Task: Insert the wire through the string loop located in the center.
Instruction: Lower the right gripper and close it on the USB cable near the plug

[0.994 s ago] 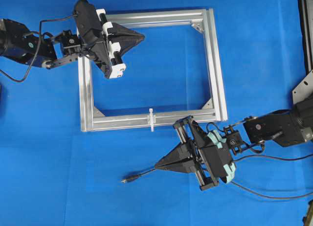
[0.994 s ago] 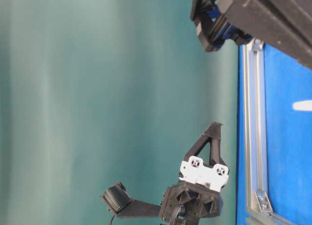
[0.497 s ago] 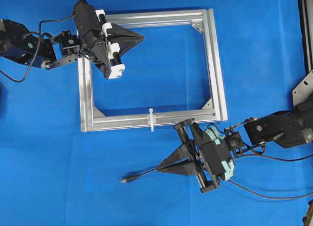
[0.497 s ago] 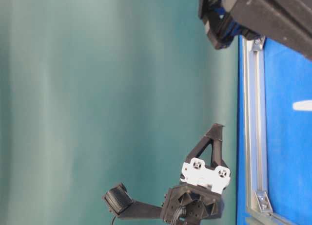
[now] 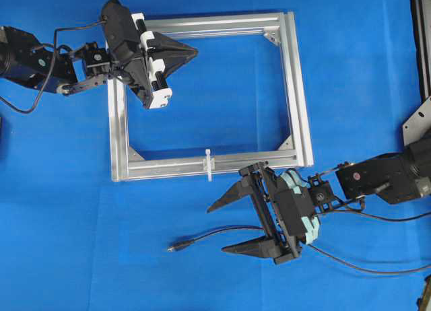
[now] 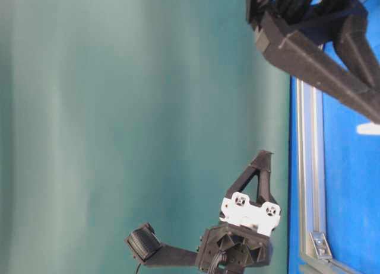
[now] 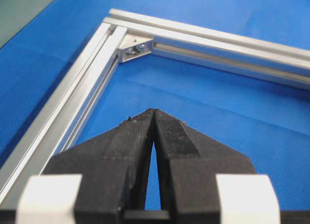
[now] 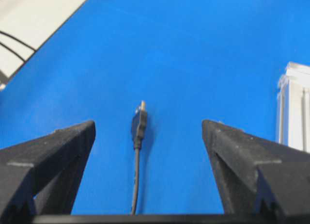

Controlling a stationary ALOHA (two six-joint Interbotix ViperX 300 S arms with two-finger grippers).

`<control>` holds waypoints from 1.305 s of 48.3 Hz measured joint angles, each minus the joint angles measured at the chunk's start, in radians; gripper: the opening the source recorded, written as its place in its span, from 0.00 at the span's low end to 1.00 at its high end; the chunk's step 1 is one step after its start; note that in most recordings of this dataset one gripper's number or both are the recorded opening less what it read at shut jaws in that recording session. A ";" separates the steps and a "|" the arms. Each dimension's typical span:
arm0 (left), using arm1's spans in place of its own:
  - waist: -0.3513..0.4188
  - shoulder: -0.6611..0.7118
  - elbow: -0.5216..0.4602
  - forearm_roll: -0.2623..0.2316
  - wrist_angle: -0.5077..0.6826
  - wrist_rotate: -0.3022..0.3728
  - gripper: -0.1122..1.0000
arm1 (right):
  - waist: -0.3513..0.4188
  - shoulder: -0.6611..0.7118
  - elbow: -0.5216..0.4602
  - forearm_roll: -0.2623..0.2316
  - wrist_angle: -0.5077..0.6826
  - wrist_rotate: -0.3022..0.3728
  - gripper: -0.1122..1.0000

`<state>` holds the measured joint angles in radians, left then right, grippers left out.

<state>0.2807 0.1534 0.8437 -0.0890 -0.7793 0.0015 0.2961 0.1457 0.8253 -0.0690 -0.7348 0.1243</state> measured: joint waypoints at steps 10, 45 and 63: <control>0.000 0.000 0.000 0.000 0.000 0.000 0.10 | 0.012 0.095 -0.044 0.048 0.002 0.000 0.82; 0.000 0.000 0.002 0.000 -0.002 0.000 0.10 | 0.046 0.256 -0.114 0.172 0.002 0.002 0.80; 0.000 0.000 0.003 0.000 -0.002 0.000 0.10 | 0.046 0.258 -0.114 0.173 0.002 -0.002 0.23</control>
<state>0.2807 0.1534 0.8468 -0.0890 -0.7808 0.0015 0.3421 0.4034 0.7118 0.1043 -0.7332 0.1227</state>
